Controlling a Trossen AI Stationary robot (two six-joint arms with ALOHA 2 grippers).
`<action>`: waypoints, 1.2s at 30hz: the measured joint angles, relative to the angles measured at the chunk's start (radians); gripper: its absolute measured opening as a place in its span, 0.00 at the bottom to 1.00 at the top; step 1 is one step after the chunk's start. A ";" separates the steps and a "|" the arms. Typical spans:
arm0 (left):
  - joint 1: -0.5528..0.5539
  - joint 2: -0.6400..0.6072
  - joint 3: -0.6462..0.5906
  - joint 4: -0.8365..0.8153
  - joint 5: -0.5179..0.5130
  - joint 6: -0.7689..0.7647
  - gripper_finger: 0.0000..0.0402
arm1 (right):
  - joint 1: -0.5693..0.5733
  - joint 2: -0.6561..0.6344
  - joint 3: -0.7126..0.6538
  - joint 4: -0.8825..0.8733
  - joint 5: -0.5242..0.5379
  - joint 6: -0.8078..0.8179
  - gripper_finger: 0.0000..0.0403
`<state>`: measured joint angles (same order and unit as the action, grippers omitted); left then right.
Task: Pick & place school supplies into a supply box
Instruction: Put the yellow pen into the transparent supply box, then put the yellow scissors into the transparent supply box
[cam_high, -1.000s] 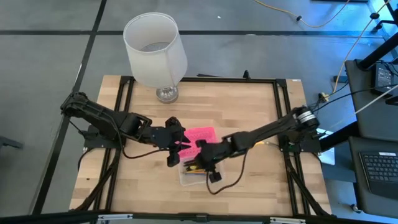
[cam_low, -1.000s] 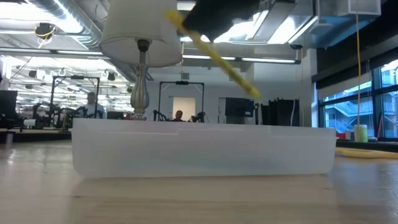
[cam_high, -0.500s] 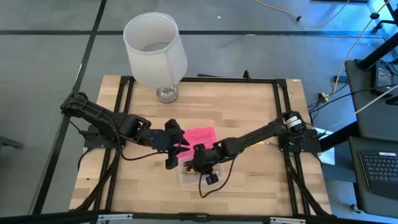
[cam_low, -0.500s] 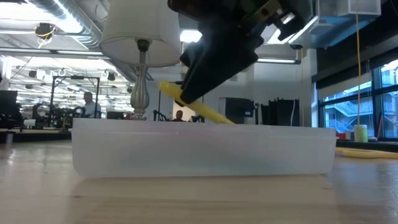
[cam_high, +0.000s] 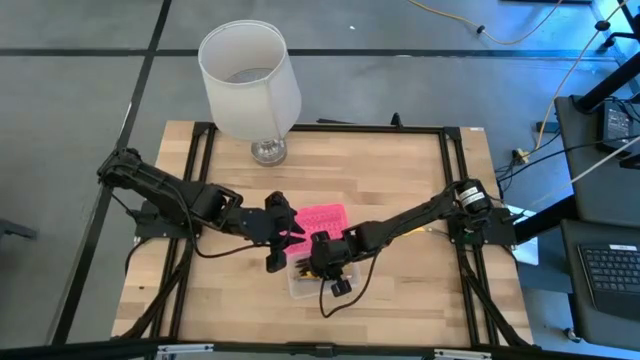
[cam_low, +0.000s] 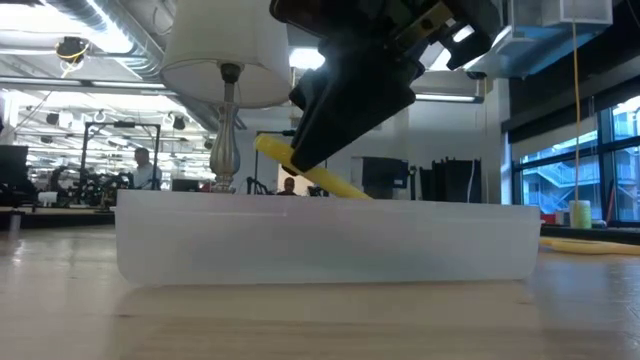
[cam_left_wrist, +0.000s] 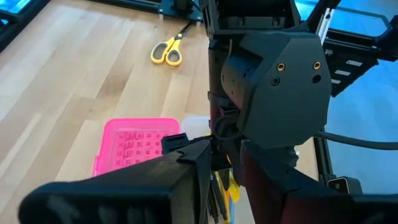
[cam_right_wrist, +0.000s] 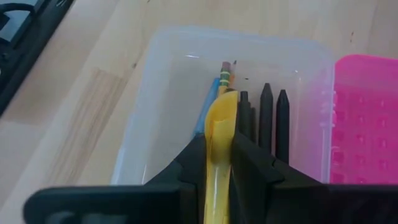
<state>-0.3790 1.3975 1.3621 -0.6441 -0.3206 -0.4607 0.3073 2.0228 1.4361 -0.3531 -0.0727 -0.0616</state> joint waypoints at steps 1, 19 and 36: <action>0.000 0.000 0.000 0.000 0.000 -0.002 0.20 | 0.000 0.000 0.000 0.000 0.000 -0.001 0.16; -0.006 0.001 0.000 0.001 -0.002 -0.026 0.20 | -0.001 0.000 -0.084 0.075 0.000 0.058 0.20; -0.006 0.001 0.000 0.001 -0.005 -0.024 0.20 | -0.002 0.000 -0.073 0.053 -0.008 0.128 0.33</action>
<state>-0.3855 1.3987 1.3617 -0.6430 -0.3252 -0.4847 0.3049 2.0227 1.3630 -0.3003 -0.0812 0.0667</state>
